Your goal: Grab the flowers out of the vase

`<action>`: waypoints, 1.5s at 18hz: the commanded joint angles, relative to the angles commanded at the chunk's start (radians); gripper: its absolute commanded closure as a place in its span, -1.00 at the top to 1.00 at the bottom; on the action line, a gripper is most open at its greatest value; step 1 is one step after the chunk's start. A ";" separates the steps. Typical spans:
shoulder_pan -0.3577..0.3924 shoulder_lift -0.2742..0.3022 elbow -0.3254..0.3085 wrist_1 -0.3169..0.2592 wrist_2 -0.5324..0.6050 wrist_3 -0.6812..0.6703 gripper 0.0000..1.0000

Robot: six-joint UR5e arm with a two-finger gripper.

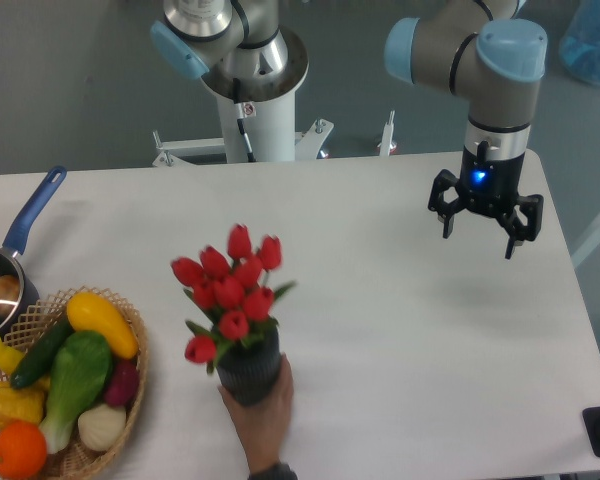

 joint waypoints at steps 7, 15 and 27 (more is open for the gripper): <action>-0.009 -0.009 -0.005 0.006 -0.008 -0.003 1.00; -0.015 -0.008 -0.041 0.009 -0.095 -0.006 1.00; -0.023 -0.017 -0.041 0.002 -0.232 0.000 1.00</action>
